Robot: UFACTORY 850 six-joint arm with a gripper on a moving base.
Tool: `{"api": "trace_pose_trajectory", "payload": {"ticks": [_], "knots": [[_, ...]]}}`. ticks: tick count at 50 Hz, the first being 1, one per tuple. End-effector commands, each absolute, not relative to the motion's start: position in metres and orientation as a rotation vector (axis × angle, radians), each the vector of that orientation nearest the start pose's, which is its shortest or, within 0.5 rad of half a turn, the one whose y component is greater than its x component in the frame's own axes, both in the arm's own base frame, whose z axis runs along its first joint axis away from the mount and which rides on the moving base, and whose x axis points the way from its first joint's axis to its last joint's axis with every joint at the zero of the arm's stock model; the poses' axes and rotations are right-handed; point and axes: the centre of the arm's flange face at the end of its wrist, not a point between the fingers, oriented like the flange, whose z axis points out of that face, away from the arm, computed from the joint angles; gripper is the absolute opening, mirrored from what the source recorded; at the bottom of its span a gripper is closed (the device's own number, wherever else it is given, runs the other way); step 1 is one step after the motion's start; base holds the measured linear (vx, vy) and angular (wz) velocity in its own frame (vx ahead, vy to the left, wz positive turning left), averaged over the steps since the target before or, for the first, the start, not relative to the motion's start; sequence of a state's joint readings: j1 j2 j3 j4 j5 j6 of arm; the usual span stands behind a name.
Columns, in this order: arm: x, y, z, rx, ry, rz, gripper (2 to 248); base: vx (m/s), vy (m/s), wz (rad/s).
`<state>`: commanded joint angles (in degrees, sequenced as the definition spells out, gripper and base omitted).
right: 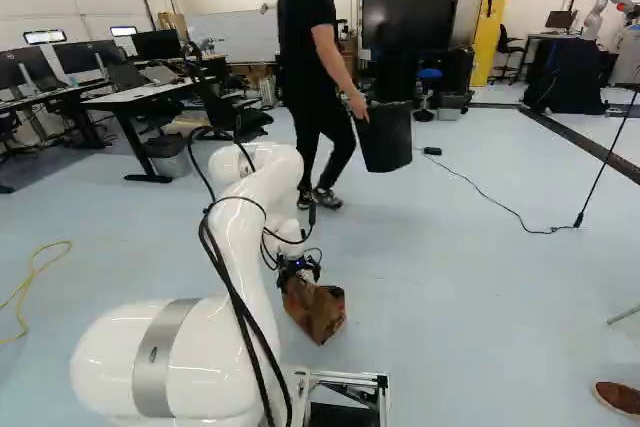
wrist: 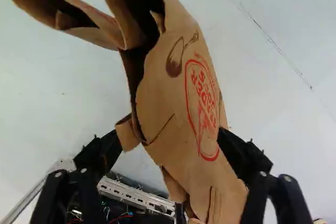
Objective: Pick up the grocery bag from the ground
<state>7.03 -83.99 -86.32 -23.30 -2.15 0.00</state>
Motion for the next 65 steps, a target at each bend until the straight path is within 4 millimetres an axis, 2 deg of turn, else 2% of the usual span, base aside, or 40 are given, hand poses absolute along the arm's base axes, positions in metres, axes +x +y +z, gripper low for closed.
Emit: {"api": "trace_pose_trajectory", "payload": {"ticks": [3,4,8,9,14,15,19,20,24,25,29,30,38,65], "knots": [[0.552,0.067,-0.106,-3.047,-0.825,-0.006,227,0.000,0.000,0.000],[0.552,0.067,-0.107,-3.047,-0.825,-0.006,189,0.000,0.000,0.000],[0.552,0.067,-0.107,-3.047,-0.825,-0.006,189,0.000,0.000,0.000],[0.552,0.067,-0.107,-3.047,-0.825,-0.006,151,0.000,0.000,0.000],[0.552,0.067,-0.108,-3.047,-0.825,-0.006,151,0.000,0.000,0.000],[0.552,0.067,-0.108,-3.047,-0.825,-0.006,112,0.000,0.000,0.000],[0.552,0.067,-0.108,-3.047,-0.825,-0.006,112,0.000,0.000,0.000],[0.552,0.067,-0.108,-3.047,-0.825,-0.006,73,0.000,0.000,0.000],[0.552,0.067,-0.108,-3.047,-0.825,-0.006,73,0.000,0.000,0.000],[0.552,0.067,-0.108,-3.047,-0.825,-0.006,35,0.000,0.000,0.000],[0.552,0.067,-0.108,-3.047,-0.825,-0.006,35,0.000,0.000,0.000],[0.552,0.067,-0.108,-3.047,-0.825,-0.006,21,0.000,0.000,0.000],[0.552,0.067,-0.105,-3.047,-0.825,-0.006,21,0.000,0.000,0.000],[0.549,0.071,-0.066,-3.045,-0.837,-0.018,21,0.000,0.000,0.000]]}}
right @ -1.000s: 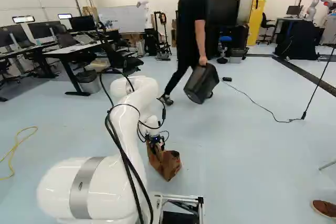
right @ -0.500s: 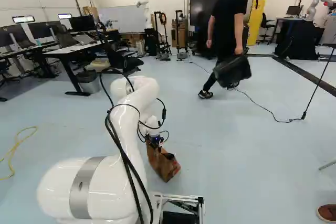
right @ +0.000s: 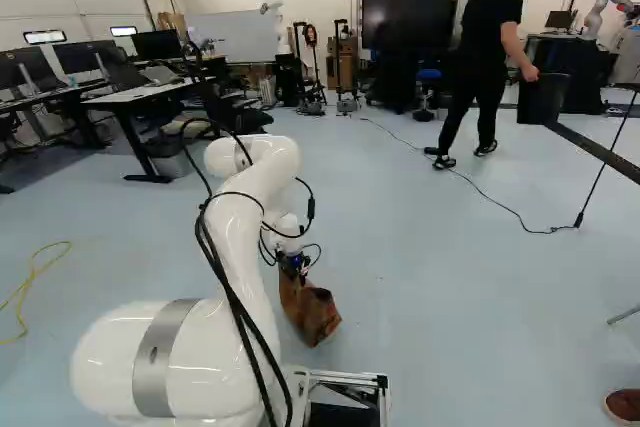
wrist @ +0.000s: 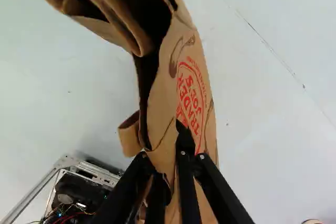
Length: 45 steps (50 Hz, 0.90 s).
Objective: Pick up the grocery bag from the ground
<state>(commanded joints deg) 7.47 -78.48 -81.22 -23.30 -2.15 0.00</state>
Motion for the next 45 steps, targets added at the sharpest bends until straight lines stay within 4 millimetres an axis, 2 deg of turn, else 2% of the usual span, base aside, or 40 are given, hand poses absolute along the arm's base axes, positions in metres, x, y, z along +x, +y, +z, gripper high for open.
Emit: {"api": "trace_pose_trajectory", "payload": {"ticks": [45], "knots": [[0.533,0.088,0.002,-3.031,-0.891,-0.038,21,0.000,0.000,0.000]]}}
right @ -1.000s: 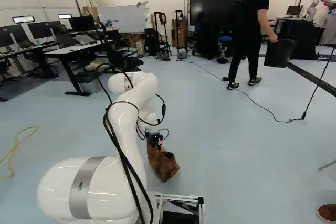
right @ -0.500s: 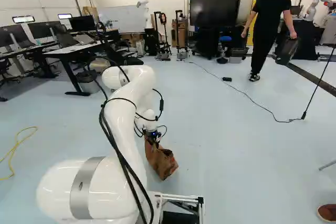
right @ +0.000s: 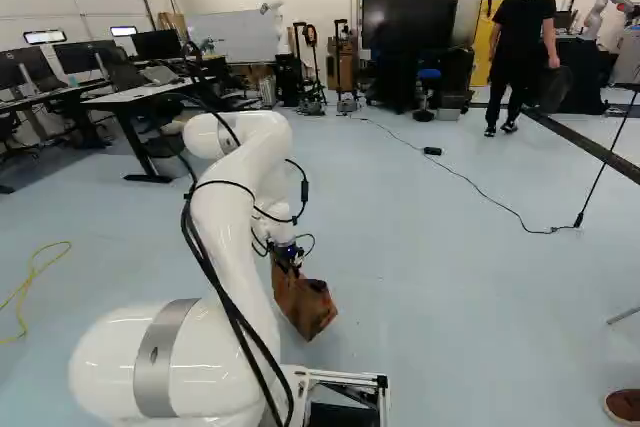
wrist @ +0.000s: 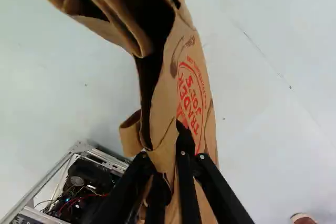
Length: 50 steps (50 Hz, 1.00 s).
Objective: Pick up the grocery bag from the ground
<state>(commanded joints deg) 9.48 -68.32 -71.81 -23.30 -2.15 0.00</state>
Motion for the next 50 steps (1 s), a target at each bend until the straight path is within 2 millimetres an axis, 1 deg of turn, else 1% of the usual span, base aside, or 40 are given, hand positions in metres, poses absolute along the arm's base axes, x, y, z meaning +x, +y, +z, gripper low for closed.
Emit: {"api": "trace_pose_trajectory", "payload": {"ticks": [19,50], "knots": [[0.523,0.093,0.031,-3.026,-0.910,-0.048,21,0.000,0.000,0.000],[0.494,0.103,0.078,-3.012,-0.954,-0.050,21,0.000,0.000,0.000]]}}
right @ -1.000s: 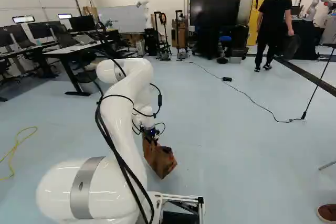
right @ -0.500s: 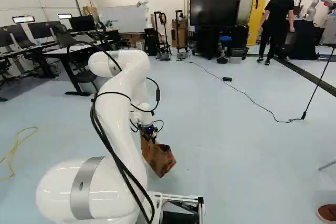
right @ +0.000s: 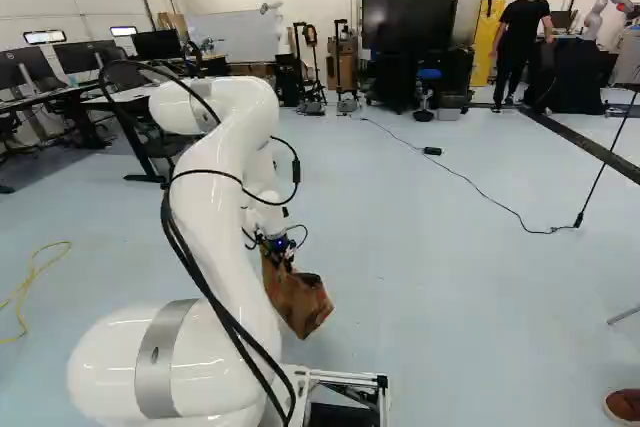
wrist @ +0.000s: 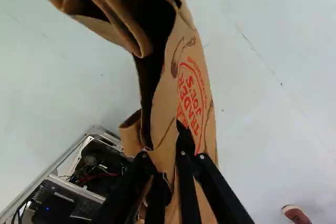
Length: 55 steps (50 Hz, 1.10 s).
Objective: Pick up the grocery bag from the ground
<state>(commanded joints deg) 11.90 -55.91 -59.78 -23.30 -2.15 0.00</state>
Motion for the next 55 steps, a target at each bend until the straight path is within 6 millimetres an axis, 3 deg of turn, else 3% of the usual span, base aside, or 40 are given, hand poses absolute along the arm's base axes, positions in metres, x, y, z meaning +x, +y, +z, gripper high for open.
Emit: {"api": "trace_pose_trajectory", "payload": {"ticks": [55], "knots": [[0.427,0.109,0.160,-2.989,-1.024,-0.075,21,0.000,0.000,0.000]]}}
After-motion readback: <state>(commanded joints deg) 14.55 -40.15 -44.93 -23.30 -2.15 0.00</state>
